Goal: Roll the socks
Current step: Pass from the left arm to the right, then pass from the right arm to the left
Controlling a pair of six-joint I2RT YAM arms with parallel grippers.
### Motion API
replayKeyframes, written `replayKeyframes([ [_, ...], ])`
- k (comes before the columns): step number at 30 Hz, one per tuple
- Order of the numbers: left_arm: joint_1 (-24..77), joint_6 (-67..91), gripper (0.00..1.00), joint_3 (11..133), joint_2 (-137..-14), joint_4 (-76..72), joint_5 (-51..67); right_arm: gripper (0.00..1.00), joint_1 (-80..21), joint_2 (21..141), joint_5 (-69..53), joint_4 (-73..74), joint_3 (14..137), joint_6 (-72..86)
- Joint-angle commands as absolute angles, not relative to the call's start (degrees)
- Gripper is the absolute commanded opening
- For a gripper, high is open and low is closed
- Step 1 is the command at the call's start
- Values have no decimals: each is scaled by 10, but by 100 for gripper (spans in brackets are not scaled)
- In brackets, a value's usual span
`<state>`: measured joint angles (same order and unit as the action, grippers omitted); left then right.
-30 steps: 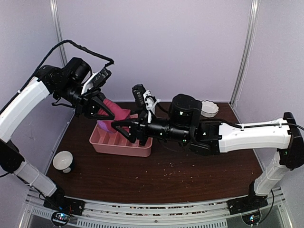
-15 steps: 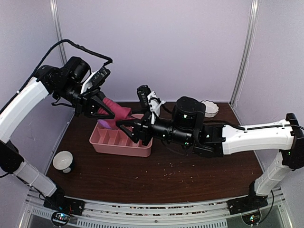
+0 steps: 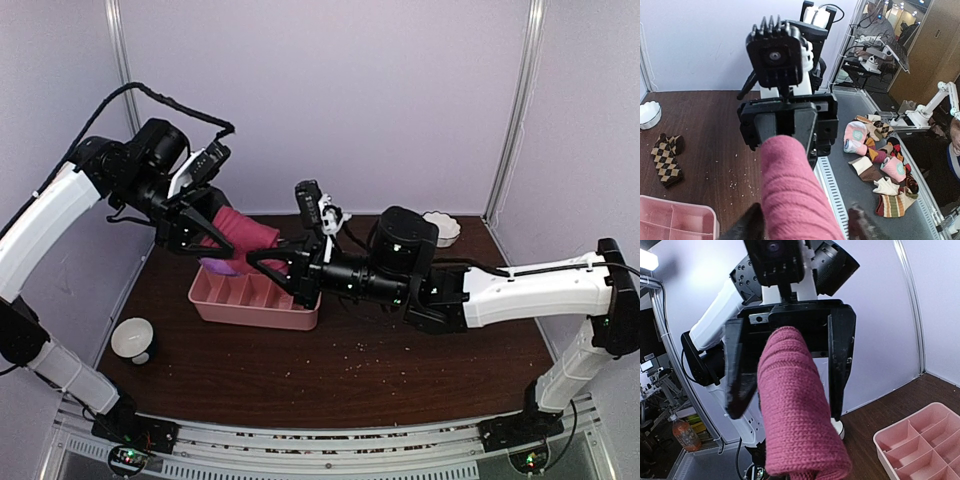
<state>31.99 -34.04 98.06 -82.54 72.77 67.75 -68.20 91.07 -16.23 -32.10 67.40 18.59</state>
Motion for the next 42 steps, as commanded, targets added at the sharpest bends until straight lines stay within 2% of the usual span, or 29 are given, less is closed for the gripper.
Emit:
replayKeyframes([
  [1,322,-379,98,1009,-818,762,646,0,-653,890,-209,-391,653,258],
  [4,323,-420,98,1012,-816,782,631,0,-639,896,-270,-392,661,307],
  [10,322,-496,98,997,-752,721,482,0,-637,907,-344,-320,692,378],
  [16,322,-488,98,1015,-725,693,428,0,-639,896,-328,-250,689,356],
  [20,323,-550,98,974,-695,723,485,0,-643,907,-308,-176,725,325],
  [24,335,-554,98,985,-701,723,522,0,-649,927,-287,-96,770,311],
  [30,420,-632,98,967,-697,709,385,0,-656,939,-279,-69,793,323],
  [35,431,-665,94,956,-687,683,327,0,-660,947,-293,-46,808,325],
  [42,464,-705,80,914,-661,644,257,0,-662,955,-305,-54,819,339],
])
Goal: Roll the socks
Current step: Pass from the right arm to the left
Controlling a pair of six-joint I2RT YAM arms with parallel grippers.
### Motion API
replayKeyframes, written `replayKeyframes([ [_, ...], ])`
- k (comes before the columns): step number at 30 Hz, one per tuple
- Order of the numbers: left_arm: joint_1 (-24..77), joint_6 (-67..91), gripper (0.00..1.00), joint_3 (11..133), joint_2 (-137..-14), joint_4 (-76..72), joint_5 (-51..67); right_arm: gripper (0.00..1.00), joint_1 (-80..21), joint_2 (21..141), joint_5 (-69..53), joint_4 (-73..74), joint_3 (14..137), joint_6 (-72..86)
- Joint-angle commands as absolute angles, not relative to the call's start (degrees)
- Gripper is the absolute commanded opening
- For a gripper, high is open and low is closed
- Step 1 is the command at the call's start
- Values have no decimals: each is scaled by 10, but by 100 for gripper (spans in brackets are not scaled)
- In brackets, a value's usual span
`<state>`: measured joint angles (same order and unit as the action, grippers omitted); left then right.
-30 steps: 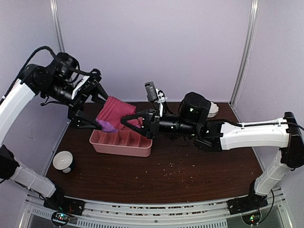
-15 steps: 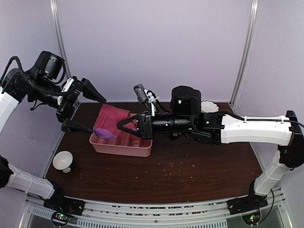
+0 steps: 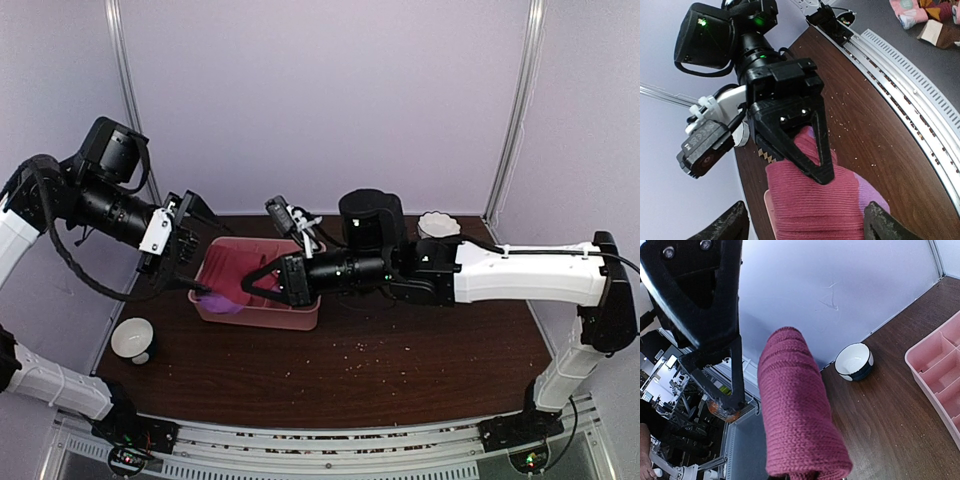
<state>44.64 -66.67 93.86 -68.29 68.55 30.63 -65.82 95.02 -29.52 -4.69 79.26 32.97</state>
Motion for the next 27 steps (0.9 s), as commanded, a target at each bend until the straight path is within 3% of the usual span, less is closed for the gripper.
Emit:
replayKeyframes([
  [1,470,-710,79,906,-658,644,253,0,-663,957,-307,-58,821,344],
  [6,486,-733,72,882,-653,641,218,0,-663,962,-324,-87,818,367],
  [12,497,-765,52,863,-645,604,165,0,-665,965,-340,-97,820,389],
  [15,508,-782,52,847,-638,593,146,0,-667,968,-346,-114,819,408],
  [20,536,-793,61,791,-607,535,101,0,-667,975,-353,-159,817,452],
  [27,570,-858,57,677,-538,354,4,0,-668,986,-364,-198,814,494],
])
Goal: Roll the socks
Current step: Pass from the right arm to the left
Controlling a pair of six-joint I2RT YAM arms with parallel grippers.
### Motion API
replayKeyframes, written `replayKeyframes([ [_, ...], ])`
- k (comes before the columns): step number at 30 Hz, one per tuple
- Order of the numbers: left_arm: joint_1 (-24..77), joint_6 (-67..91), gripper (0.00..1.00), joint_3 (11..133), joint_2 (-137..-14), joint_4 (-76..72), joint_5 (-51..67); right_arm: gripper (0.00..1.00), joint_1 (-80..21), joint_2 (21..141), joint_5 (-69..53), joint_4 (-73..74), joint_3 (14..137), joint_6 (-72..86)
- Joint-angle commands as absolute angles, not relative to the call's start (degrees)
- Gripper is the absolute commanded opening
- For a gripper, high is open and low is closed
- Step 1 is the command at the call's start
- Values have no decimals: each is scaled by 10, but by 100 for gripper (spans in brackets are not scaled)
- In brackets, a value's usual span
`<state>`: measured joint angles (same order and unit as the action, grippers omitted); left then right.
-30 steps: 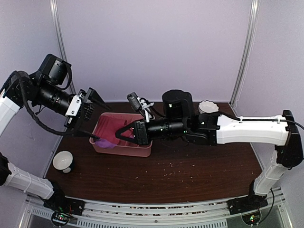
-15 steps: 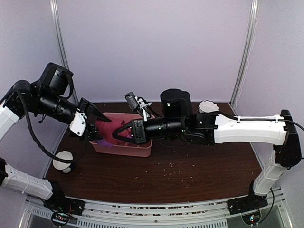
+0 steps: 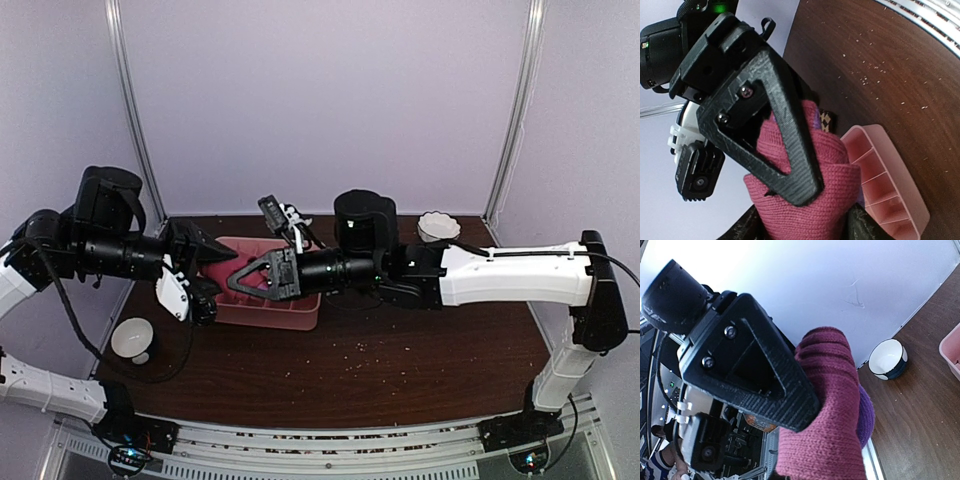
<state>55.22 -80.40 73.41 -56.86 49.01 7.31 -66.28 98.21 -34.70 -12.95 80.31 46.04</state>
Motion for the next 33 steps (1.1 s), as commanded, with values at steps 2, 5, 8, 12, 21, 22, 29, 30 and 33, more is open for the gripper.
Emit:
replayKeyframes([
  [2,579,-888,56,642,-518,301,-10,0,-667,987,-365,-217,808,511],
  [5,588,-932,51,600,-493,241,-17,0,-665,994,-364,-238,804,535],
  [8,591,-981,45,554,-469,171,-17,0,-662,1001,-365,-250,804,565],
  [12,592,-1034,29,524,-452,128,-17,4,-658,1002,-354,-251,802,581],
  [21,581,-763,0,712,-550,359,-42,100,-655,910,-271,-163,757,415],
  [22,573,-709,0,758,-575,419,-24,100,-656,891,-247,-135,753,375],
  [29,432,-441,0,1044,-783,788,315,100,-700,773,-32,-17,693,87],
  [30,422,-427,0,1072,-813,838,357,100,-714,763,-9,-21,685,50],
  [33,415,-398,0,1141,-895,945,443,100,-746,755,28,-32,682,-21],
])
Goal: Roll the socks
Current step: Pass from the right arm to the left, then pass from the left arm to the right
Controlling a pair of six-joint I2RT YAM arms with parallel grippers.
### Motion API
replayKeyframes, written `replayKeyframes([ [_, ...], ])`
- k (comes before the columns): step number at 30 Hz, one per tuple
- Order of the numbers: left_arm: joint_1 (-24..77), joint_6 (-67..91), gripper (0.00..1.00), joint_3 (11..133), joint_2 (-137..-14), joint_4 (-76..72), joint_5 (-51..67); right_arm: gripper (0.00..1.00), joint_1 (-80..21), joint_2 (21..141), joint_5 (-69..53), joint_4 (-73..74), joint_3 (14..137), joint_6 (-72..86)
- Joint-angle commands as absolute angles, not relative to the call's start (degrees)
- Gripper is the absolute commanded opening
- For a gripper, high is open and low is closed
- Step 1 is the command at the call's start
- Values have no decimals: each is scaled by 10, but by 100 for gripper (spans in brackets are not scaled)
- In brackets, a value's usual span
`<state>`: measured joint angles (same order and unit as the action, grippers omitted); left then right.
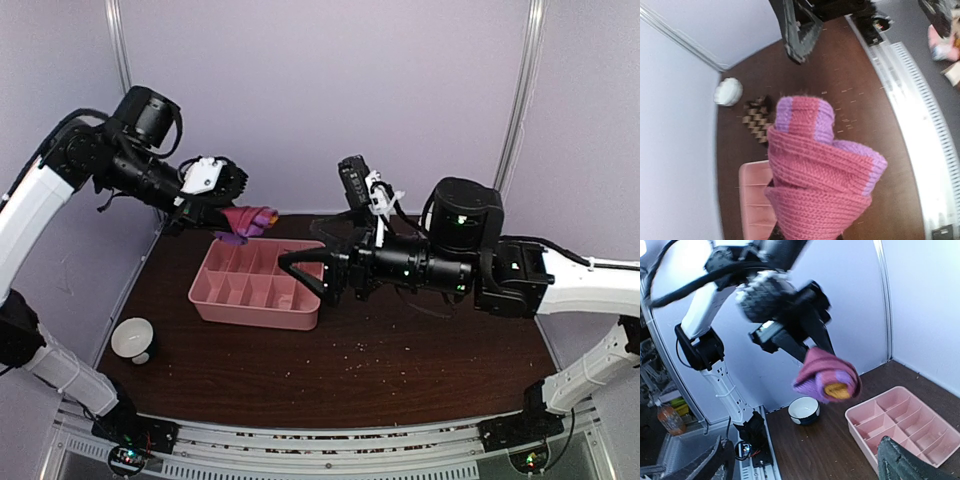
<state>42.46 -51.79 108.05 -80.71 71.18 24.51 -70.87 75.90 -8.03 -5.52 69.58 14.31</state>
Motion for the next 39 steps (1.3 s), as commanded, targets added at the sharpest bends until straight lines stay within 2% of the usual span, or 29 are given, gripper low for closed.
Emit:
replayKeyframes([
  [1,413,-377,0,1145,-908,949,459,99,-751,759,30,-30,688,-34],
  [12,413,-381,0,1137,-915,948,489,100,-750,831,17,-41,752,-34],
  [14,413,-381,0,1138,-916,947,488,96,-746,842,3,-52,759,-19],
  [22,413,-383,0,1136,-915,948,469,68,-719,875,-92,-116,765,65],
  [25,413,-388,0,1135,-912,947,465,39,-702,886,-124,-127,767,113],
  [26,413,-388,0,1135,-910,945,461,35,-697,890,-136,-129,770,127],
  [27,413,-387,0,1135,-908,943,457,37,-694,894,-145,-127,774,133],
  [29,413,-384,0,1136,-906,938,450,58,-694,899,-162,-115,783,138],
  [30,413,-380,0,1136,-905,935,447,64,-694,898,-174,-115,782,139],
  [31,413,-378,0,1136,-905,933,444,68,-695,895,-186,-124,776,140],
  [36,412,-372,0,1132,-904,932,445,73,-699,865,-190,-203,727,142],
  [38,412,-370,0,1134,-905,932,448,80,-700,866,-215,-212,725,137],
  [39,413,-369,0,1135,-905,932,449,91,-700,868,-229,-215,726,139],
])
